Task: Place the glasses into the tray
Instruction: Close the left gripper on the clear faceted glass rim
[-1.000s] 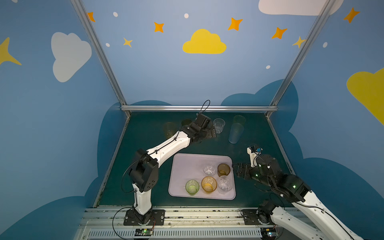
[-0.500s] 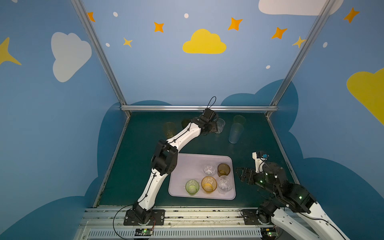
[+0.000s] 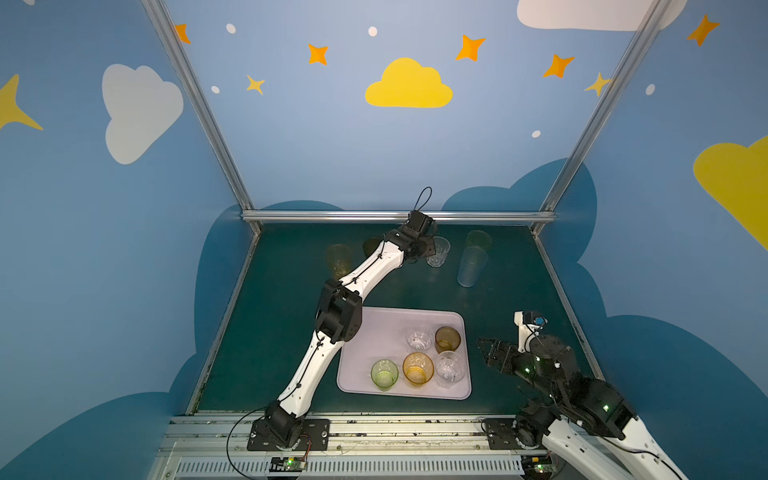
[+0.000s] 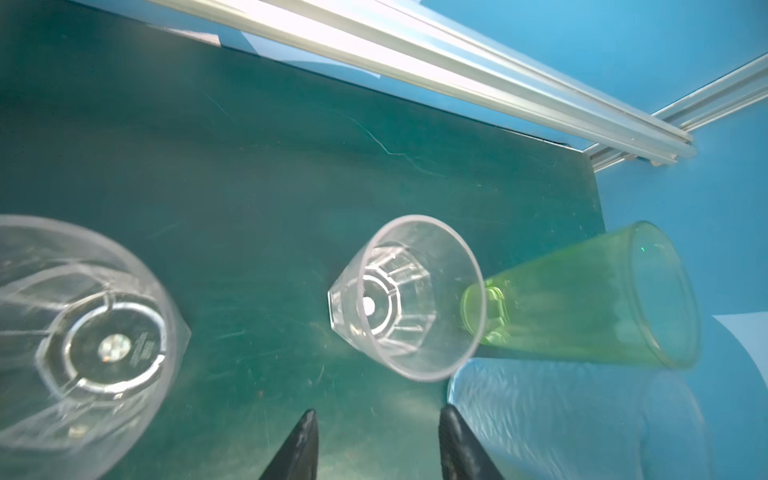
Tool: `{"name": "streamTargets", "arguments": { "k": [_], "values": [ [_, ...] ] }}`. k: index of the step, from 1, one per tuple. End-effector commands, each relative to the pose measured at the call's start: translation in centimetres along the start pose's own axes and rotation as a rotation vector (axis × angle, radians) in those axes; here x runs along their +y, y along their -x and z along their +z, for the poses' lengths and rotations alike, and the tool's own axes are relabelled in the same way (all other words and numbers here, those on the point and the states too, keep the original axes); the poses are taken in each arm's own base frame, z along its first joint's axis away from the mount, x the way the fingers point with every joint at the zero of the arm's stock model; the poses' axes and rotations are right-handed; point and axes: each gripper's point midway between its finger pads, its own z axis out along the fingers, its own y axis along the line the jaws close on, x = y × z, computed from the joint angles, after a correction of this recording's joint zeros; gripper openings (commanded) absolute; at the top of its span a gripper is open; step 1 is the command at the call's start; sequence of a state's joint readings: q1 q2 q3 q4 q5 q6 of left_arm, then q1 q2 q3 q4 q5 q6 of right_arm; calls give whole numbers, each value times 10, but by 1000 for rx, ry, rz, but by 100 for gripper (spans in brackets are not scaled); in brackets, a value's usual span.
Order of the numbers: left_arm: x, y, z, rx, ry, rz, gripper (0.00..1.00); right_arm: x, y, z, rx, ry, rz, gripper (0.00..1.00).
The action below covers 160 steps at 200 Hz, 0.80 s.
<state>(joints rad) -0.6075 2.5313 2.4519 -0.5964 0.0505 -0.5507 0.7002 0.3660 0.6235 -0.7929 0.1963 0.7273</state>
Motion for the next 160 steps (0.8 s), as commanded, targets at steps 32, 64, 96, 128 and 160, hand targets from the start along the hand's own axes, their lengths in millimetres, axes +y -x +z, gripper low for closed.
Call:
{"name": "streamTargets", "arguments": {
  "k": [32, 64, 96, 128, 160],
  "values": [
    [6, 4, 12, 12, -14, -9, 48, -17, -6, 4, -11, -65, 29, 86],
    [6, 6, 18, 2, -29, -23, 48, -18, -6, 6, -4, -75, 23, 86],
    [5, 5, 24, 0, -37, -30, 51, -19, -7, 7, -4, -82, 24, 86],
    [8, 3, 30, 6, -34, -28, 55, -22, -9, 8, -2, -89, 26, 86],
    [9, 3, 34, 4, -33, -29, 55, -24, -11, 10, -2, -97, 30, 86]
  ]
}}
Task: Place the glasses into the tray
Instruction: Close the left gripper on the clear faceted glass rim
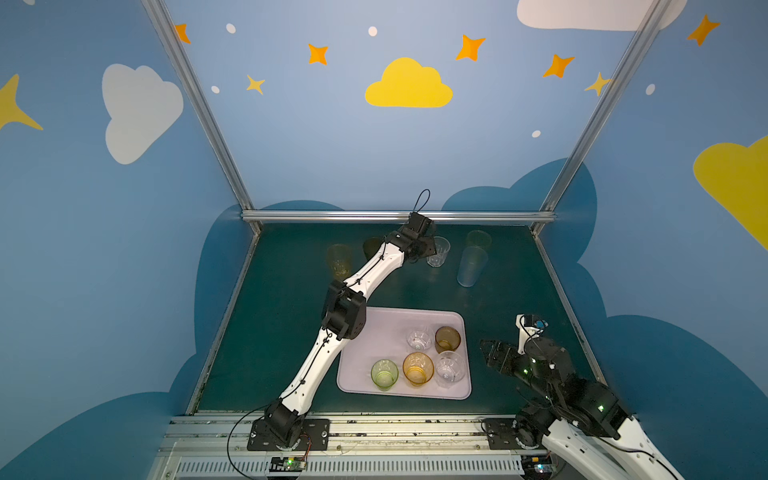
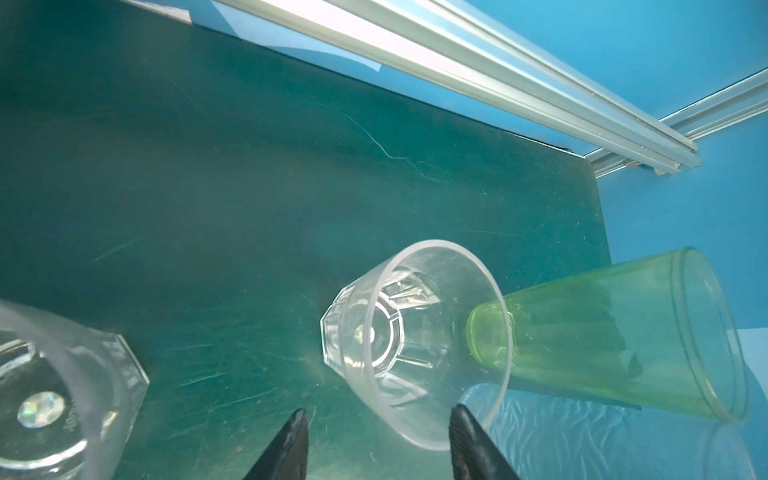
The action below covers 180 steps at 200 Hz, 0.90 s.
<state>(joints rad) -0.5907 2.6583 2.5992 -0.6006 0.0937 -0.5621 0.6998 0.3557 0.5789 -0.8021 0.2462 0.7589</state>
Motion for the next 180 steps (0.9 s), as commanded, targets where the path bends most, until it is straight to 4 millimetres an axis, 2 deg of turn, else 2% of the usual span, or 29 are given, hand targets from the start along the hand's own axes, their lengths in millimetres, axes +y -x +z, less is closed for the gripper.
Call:
{"name": "streamTargets", "arguments": {
  "k": [1, 107, 180],
  "values": [
    [5, 1, 6, -2, 2, -6, 55, -7, -3, 2, 0, -30, 7, 86],
    [16, -7, 19, 25, 3, -29, 54, -15, -5, 2, -11, -47, 19, 86],
    [19, -5, 19, 18, 17, -7, 50, -19, -6, 2, -19, -62, 28, 86]
  ]
}}
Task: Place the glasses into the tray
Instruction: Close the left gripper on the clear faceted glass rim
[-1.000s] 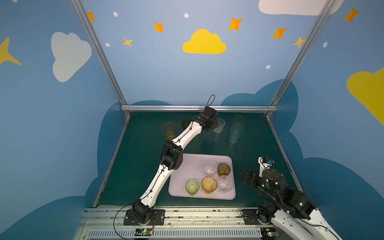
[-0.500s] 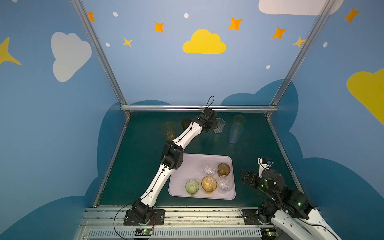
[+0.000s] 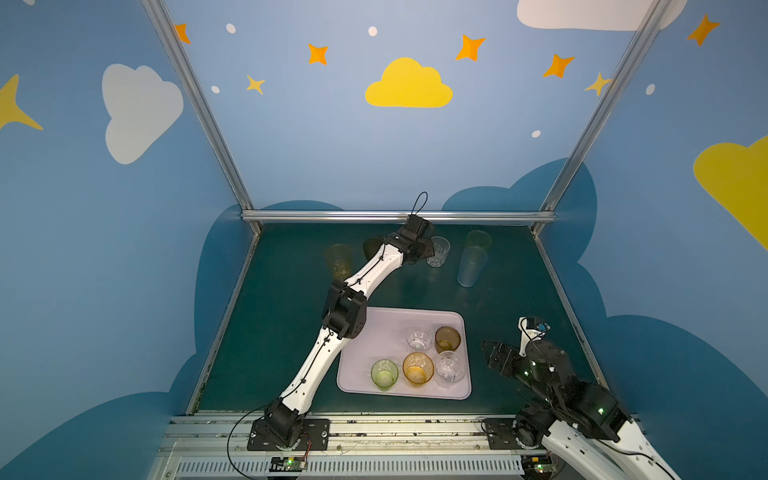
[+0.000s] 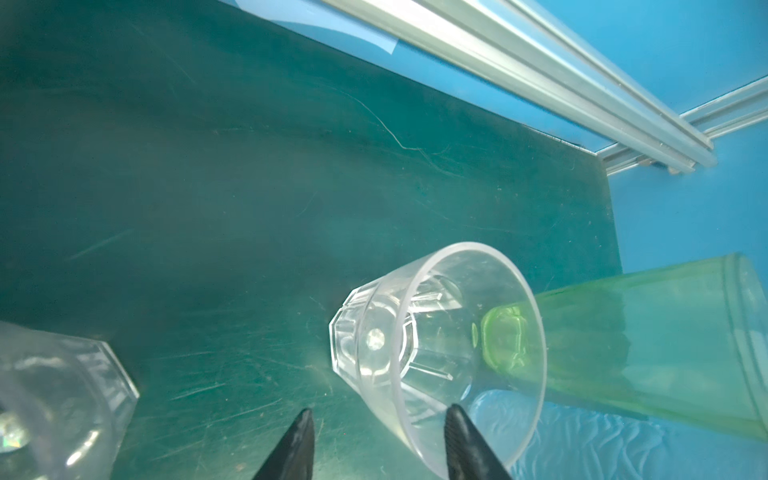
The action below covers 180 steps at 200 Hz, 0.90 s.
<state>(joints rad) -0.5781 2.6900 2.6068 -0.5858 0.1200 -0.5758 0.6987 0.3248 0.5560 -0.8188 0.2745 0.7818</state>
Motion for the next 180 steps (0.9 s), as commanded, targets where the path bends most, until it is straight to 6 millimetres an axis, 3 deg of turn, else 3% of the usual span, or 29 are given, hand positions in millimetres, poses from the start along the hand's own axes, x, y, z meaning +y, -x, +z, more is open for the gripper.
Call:
{"name": "streamTargets", "arguments": {
  "k": [1, 72, 180],
  "values": [
    [10, 0, 7, 0, 25, 17, 50, -9, -2, 2, -5, -35, 6, 86],
    [15, -4, 12, 8, 37, 41, 53, -12, -3, 3, -8, -48, 13, 86],
    [17, -10, 7, 50, 40, 40, 37, -13, -2, 3, -17, -51, 40, 86]
  ]
}}
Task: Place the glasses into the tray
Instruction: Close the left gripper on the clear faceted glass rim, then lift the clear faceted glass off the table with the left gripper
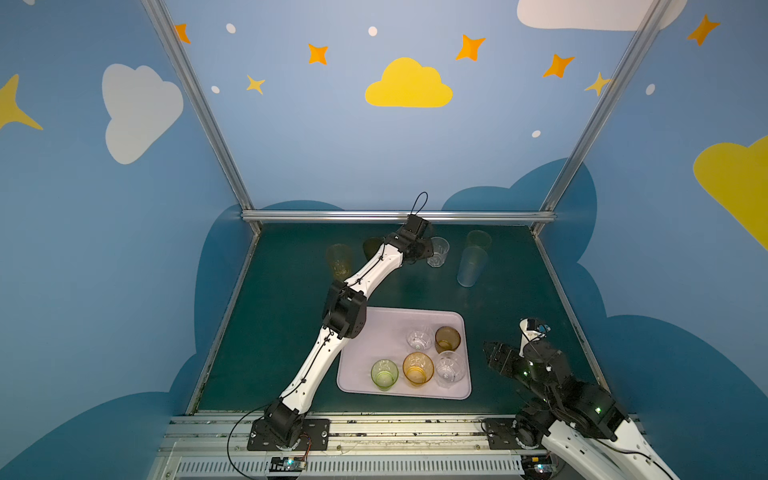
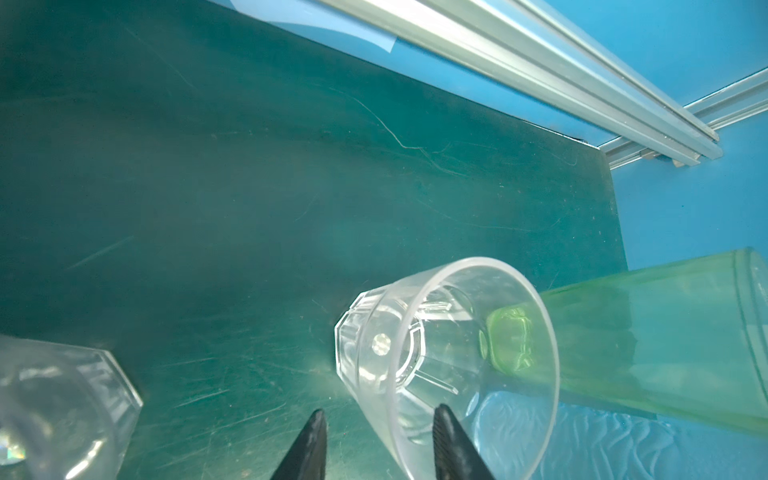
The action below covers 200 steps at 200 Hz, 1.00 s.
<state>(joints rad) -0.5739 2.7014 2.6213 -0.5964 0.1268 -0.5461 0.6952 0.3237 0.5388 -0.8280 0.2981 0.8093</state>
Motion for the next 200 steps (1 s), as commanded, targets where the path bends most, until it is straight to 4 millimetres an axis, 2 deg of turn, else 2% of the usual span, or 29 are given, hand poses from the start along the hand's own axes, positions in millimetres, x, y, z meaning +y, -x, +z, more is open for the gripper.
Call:
{"name": "streamTargets", "arguments": {
  "k": [1, 29, 68, 80, 96, 111, 126, 140, 200],
  "values": [
    [14, -10, 5, 43, 38, 14, 37, -5, 1, -1, -16, -16, 17, 86],
    [14, -11, 2, 51, 40, 14, 31, -6, 2, -2, -21, -15, 25, 86],
    [17, -13, 2, 59, 56, 23, 30, -8, 2, -3, -27, -22, 37, 86],
    [18, -13, 1, 61, 60, 24, 25, -8, 2, -4, -29, -21, 40, 86],
    [18, -12, -1, 61, 64, 28, 24, -8, 3, -4, -33, -21, 43, 86],
    [19, -11, -2, 59, 69, 32, 15, -9, 3, -4, -35, -23, 48, 86],
    [20, -10, -4, 53, 79, 37, 13, -9, 3, -4, -35, -25, 51, 86],
    [21, -9, -4, 51, 85, 36, 7, -10, 3, -4, -36, -29, 52, 86],
    [20, -10, -7, 67, 70, 29, 4, -7, 2, -3, -29, -17, 54, 86]
  ]
}}
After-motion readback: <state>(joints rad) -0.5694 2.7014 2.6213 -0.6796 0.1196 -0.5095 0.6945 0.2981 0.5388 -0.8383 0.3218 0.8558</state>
